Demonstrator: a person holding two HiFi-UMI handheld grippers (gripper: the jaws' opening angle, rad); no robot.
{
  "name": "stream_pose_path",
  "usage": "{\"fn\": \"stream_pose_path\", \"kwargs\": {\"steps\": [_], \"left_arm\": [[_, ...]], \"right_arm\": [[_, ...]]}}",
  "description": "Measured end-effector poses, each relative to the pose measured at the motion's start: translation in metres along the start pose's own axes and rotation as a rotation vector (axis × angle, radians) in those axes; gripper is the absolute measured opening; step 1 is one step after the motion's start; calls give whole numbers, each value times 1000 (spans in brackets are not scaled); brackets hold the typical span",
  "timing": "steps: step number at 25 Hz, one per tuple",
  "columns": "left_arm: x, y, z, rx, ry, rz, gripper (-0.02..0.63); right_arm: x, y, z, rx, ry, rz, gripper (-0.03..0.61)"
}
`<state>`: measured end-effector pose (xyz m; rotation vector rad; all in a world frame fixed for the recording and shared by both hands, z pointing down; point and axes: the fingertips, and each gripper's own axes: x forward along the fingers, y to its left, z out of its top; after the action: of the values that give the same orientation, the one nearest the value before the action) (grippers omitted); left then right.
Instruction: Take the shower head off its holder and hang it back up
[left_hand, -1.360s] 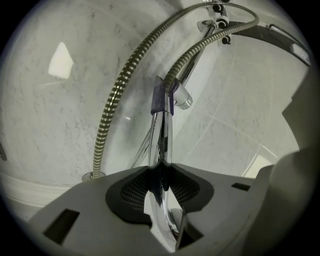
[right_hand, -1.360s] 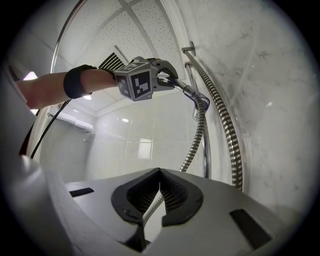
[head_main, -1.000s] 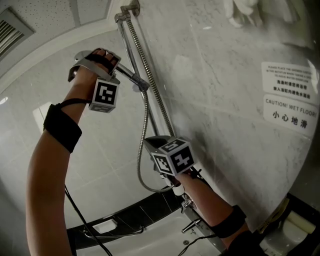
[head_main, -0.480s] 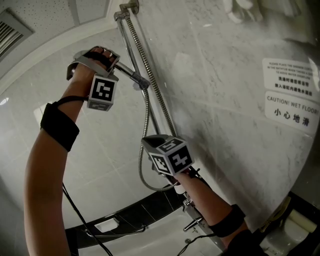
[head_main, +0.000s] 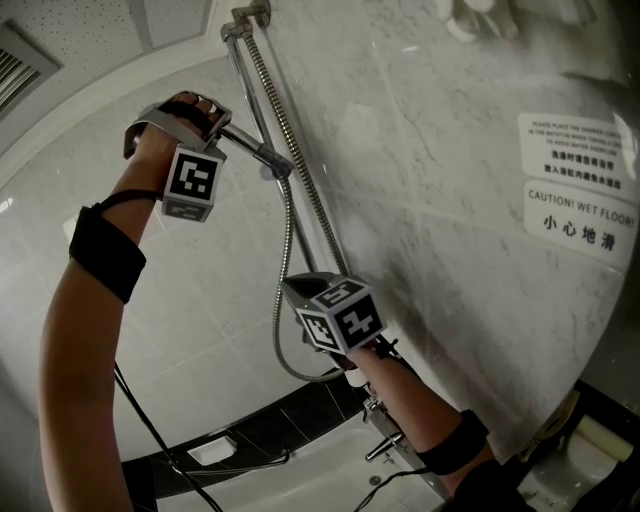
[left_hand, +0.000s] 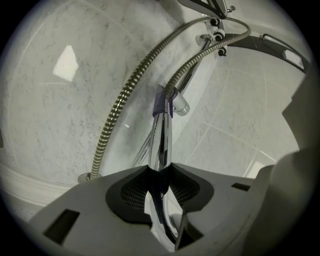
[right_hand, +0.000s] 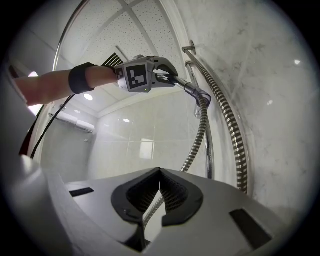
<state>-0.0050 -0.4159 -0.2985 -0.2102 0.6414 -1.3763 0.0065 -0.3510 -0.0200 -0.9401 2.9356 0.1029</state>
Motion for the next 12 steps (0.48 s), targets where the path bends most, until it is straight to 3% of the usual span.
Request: {"fn": "stream_pose_path", "kwargs": {"steps": [3,12], "left_arm": [[-7,-2,4,-45,-27,-25,115],[-11,-1,3,-63,-54,-46,115]], "right_arm": [[-1,-2,-3,-7,5,-5,25],[5,1,2,-29,-1,9,23]]}}
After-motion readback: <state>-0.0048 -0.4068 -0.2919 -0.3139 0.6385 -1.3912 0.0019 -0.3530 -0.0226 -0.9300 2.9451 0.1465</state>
